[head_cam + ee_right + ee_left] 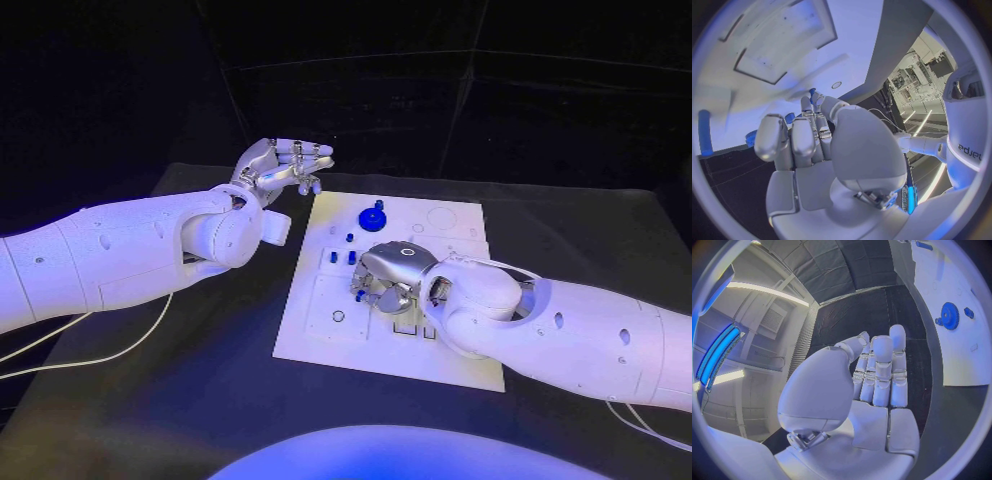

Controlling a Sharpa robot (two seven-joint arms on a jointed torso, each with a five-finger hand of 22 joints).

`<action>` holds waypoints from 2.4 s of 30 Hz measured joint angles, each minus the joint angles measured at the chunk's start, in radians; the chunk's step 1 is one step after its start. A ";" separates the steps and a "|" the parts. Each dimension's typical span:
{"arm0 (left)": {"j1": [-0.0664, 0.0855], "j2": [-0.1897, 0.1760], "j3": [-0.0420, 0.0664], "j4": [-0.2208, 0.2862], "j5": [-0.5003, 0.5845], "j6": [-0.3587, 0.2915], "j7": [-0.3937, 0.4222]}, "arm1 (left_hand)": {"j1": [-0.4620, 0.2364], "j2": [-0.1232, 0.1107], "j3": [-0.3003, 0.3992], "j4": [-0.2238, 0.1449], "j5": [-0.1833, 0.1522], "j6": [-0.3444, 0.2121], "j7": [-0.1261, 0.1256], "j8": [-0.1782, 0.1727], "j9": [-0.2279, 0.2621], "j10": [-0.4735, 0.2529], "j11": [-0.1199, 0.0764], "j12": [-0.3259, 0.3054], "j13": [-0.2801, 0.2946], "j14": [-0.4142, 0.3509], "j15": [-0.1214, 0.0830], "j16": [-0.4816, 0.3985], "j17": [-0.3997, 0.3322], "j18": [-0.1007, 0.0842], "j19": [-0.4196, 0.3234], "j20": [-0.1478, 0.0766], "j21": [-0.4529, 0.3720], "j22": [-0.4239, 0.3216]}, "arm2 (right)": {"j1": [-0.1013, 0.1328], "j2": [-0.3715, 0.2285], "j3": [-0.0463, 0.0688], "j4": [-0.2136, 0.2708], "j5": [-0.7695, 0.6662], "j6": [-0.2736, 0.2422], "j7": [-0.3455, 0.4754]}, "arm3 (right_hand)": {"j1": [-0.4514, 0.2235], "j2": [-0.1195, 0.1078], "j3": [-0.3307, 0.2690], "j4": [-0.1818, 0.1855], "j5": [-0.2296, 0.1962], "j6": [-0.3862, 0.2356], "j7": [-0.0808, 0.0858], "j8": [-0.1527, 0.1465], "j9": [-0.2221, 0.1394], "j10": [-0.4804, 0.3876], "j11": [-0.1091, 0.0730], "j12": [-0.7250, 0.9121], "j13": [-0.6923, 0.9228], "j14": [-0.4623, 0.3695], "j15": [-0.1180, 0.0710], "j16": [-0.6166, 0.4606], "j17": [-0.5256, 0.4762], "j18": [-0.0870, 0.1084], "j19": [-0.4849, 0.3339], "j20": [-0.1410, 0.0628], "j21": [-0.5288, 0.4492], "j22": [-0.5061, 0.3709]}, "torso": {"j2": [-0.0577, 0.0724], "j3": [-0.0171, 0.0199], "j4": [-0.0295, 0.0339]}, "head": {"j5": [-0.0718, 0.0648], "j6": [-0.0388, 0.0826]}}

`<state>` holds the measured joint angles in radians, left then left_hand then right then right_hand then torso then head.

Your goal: Assemble the parts on the task board

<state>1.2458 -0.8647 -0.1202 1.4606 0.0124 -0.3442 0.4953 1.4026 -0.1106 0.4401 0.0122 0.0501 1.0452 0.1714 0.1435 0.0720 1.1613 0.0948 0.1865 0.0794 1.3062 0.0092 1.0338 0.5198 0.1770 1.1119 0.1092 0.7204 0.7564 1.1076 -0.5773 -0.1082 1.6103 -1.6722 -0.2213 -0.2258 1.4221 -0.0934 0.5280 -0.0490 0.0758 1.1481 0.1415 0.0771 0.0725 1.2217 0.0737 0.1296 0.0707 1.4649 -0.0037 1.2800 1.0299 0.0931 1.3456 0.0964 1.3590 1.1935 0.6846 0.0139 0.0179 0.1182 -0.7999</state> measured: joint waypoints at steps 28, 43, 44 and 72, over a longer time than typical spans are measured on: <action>0.000 -0.002 0.000 0.000 0.000 0.003 -0.004 | -0.004 0.004 0.000 0.000 0.000 -0.004 0.004 0.000 -0.001 -0.002 0.002 0.000 -0.001 0.000 0.000 0.000 -0.001 0.000 0.000 0.000 0.000 -0.001 | -0.001 0.018 0.000 -0.029 -0.001 0.023 0.006 | -0.067 -0.051 -0.034 0.009 0.000 -0.150 0.061 -0.014 -0.010 -0.152 0.058 -0.062 -0.008 0.000 0.032 -0.023 -0.045 0.000 -0.059 0.041 -0.059 -0.099 | -0.001 -0.0004 0.0000 | 0.005 -0.002; 0.000 -0.006 0.000 -0.001 0.000 0.006 -0.008 | -0.004 0.004 0.000 0.000 0.000 -0.004 0.004 0.000 -0.001 -0.004 0.004 0.000 -0.001 0.000 0.000 0.000 -0.003 0.000 0.000 0.000 0.000 -0.001 | 0.023 -0.124 0.001 0.076 0.032 -0.036 0.024 | -0.079 -0.063 -0.081 0.017 0.020 -0.161 0.053 -0.014 -0.005 -0.155 0.055 -0.037 -0.006 0.000 0.032 -0.028 -0.059 0.000 -0.059 0.041 -0.064 -0.103 | -0.003 0.0004 -0.0017 | 0.000 0.010; 0.000 -0.006 0.000 -0.001 0.000 0.006 -0.008 | -0.004 0.004 0.000 0.000 0.000 -0.004 0.004 0.000 -0.001 -0.004 0.004 0.000 -0.001 0.000 0.000 0.000 -0.003 0.000 0.000 0.000 0.000 -0.001 | 0.036 -0.139 0.002 0.081 0.042 -0.038 0.025 | -0.081 -0.065 -0.088 0.018 0.026 -0.161 0.053 -0.014 -0.005 -0.155 0.055 -0.033 -0.006 0.000 0.032 -0.028 -0.059 0.000 -0.059 0.041 -0.067 -0.105 | -0.004 0.0004 -0.0019 | -0.002 0.011; 0.000 0.003 -0.001 -0.009 0.000 0.013 -0.012 | -0.004 0.004 0.000 0.000 0.000 -0.004 0.004 0.000 -0.001 -0.004 0.004 0.000 -0.001 0.000 0.000 0.000 -0.003 0.000 0.000 0.000 0.000 -0.002 | 0.166 -0.277 0.014 0.060 0.149 0.156 -0.008 | -0.033 -0.023 -0.402 0.068 0.106 -0.207 0.014 -0.014 -0.005 -0.259 0.037 0.039 -0.004 -0.013 0.027 -0.064 -0.127 0.016 -0.102 0.034 -0.147 -0.204 | 0.000 0.0000 0.0002 | -0.044 0.037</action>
<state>1.2459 -0.8612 -0.1216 1.4520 0.0127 -0.3308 0.4831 1.3990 -0.1070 0.4402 0.0122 0.0502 1.0417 0.1749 0.1435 0.0715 1.1577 0.0984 0.1863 0.0787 1.3062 0.0092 1.0338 0.5165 0.1770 1.1119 0.1092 0.7205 0.7545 1.2738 -0.8541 -0.0943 1.6700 -1.5233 -0.0650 -0.2339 1.3890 -0.1164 0.1263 0.0188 0.1817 0.9410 0.1556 0.0634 0.0676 0.9625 0.1107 0.1691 0.0664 1.4523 0.0231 1.2161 0.9034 0.1091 1.2434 0.1301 1.2115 0.9893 0.6849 0.0139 0.0181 0.0746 -0.7626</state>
